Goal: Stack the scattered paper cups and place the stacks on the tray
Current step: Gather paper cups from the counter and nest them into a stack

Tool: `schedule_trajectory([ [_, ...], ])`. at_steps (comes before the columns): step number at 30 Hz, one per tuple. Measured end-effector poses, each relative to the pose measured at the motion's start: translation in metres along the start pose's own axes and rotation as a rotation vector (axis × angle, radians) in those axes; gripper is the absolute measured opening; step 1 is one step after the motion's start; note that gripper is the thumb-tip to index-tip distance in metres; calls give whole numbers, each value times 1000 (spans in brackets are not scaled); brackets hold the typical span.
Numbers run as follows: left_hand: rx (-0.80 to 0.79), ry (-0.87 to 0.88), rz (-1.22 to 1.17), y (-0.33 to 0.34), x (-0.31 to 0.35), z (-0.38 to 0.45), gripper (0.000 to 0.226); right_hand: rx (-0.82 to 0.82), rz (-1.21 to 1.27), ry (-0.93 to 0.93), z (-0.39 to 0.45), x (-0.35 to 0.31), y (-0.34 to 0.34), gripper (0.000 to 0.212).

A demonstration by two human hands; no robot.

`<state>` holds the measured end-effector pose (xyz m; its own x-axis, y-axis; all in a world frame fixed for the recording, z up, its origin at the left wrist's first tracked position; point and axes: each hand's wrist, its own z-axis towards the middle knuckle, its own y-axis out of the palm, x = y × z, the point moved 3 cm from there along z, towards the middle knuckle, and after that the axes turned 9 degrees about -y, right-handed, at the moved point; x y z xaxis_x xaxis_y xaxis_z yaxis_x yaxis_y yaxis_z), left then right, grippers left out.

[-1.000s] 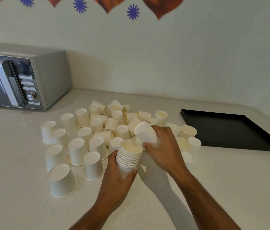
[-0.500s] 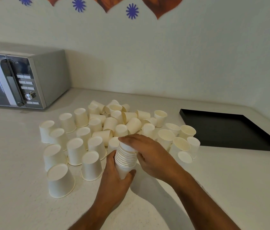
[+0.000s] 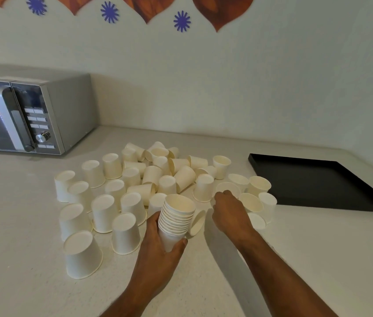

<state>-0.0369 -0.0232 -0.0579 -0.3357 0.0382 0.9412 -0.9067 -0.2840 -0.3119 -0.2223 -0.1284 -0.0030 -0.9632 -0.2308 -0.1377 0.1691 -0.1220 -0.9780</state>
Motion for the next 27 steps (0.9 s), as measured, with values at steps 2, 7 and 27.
schedule_trajectory([
  [2,2,5,-5,-1,0,0,77,37,44,13,0,-2,-2,23],
  [7,9,15,-3,0,-2,0,78,499,306,-85,-16,-17,-41,27],
  [27,24,11,-34,-1,-3,-1,77,418,828,-109,-34,-39,-33,42],
])
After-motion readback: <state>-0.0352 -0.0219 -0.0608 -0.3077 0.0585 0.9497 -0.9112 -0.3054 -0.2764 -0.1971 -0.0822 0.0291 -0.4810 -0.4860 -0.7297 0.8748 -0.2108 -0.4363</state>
